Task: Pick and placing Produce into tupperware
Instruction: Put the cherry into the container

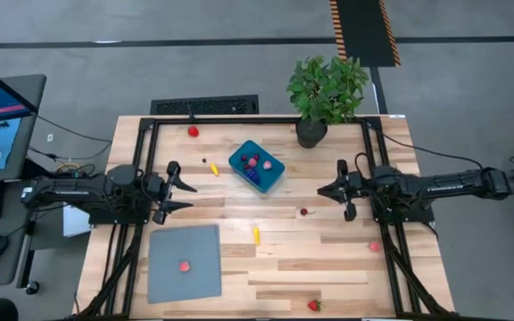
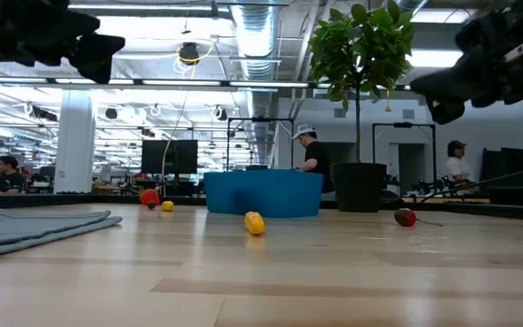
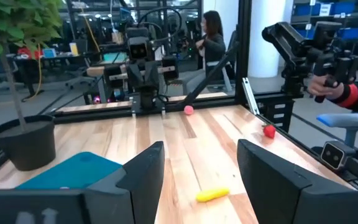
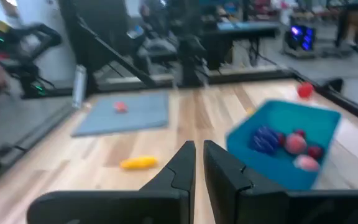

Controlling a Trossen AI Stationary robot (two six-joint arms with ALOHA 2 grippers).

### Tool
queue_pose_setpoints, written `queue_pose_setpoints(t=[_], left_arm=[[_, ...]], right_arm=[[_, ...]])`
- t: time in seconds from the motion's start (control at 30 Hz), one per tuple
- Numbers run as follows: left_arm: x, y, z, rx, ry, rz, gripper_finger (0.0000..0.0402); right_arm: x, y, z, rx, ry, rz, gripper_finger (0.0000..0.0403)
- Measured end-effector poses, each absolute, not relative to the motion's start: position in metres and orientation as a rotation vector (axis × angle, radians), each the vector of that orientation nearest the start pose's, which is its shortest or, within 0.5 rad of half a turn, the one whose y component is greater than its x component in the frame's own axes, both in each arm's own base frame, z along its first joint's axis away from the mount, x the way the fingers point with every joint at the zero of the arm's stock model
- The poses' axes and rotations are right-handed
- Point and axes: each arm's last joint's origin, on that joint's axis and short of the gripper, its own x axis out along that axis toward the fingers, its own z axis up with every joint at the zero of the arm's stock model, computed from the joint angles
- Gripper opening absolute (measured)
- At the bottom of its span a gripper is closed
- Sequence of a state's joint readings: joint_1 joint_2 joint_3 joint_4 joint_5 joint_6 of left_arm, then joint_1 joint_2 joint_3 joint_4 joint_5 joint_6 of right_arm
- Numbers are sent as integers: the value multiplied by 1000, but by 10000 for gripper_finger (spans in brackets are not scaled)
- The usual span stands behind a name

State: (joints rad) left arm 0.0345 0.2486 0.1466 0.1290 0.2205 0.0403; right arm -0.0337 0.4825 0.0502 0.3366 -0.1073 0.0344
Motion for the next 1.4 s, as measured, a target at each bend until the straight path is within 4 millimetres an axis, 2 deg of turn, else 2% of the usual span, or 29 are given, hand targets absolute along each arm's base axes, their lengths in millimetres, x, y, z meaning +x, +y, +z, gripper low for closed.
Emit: queue_pose_setpoints(t=[0.13,0.27,0.5,0.73,0.93,1.07,1.4], left_arm=[[103,-2,203,48,-27,-161,193],[97,-2,203,60,-39,-153,193],[89,0,198,20,-5,-90,193],[87,-1,194,2,35,-90,193],[87,-1,194,9,38,-100,193],[87,-1,193,3,41,-111,193],[87,-1,192,-1,56,-111,193]], right_arm=[[136,-3,162,65,190,0,56],[148,0,169,61,316,-9,70],[173,19,184,32,634,76,114],[191,35,193,15,799,119,118],[196,29,177,53,983,-21,115],[199,27,164,57,1081,-52,124],[206,28,146,55,1153,-63,126]])
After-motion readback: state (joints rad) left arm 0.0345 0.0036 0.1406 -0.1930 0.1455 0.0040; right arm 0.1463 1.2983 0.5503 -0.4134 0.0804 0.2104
